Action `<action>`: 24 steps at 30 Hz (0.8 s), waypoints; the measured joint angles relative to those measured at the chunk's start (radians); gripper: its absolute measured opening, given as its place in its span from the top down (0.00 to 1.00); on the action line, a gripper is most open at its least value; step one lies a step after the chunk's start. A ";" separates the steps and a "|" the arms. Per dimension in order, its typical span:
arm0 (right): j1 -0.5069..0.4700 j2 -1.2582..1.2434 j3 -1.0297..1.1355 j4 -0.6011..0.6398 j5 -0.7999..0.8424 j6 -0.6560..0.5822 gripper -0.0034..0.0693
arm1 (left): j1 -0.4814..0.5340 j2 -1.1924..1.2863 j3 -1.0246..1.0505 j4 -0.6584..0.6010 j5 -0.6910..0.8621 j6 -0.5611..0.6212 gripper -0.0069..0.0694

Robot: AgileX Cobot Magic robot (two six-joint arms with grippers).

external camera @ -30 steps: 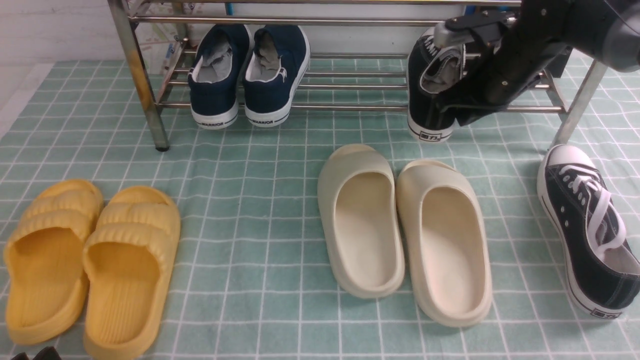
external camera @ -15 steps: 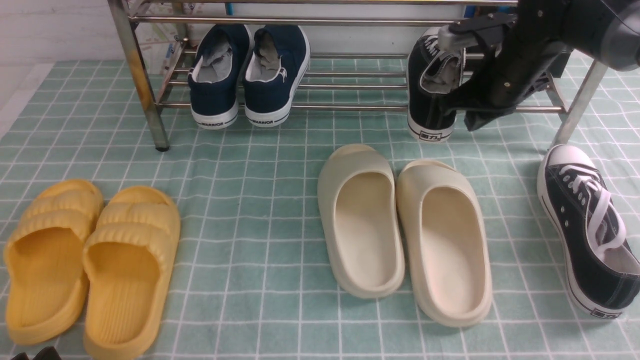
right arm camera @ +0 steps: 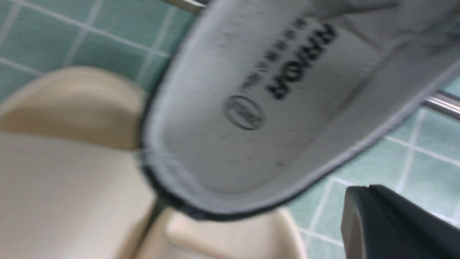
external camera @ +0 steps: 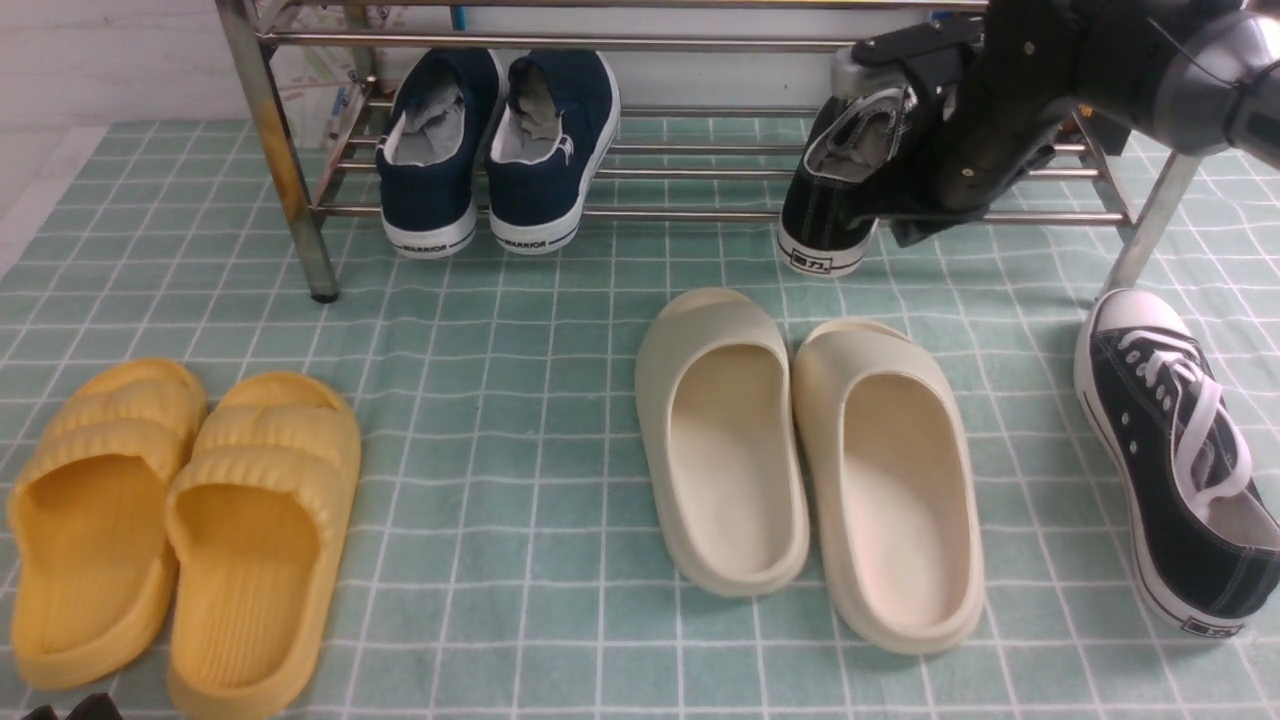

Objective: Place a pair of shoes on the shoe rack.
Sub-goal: Use the right arm to put a shoe into the shoe rack

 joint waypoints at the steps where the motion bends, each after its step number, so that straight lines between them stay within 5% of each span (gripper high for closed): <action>1: 0.000 -0.001 0.000 -0.004 0.008 0.000 0.92 | 0.000 0.000 0.000 0.000 0.000 0.000 0.60; 7: 0.012 -0.028 0.000 0.139 0.127 -0.100 0.92 | 0.000 0.000 0.000 0.000 0.000 0.000 0.60; 13: 0.067 -0.016 0.000 0.320 0.035 -0.238 0.92 | 0.000 0.000 0.000 0.000 0.000 0.000 0.60; 24: 0.073 0.027 0.000 0.132 -0.018 -0.058 0.91 | 0.000 0.000 0.000 0.000 0.000 0.000 0.60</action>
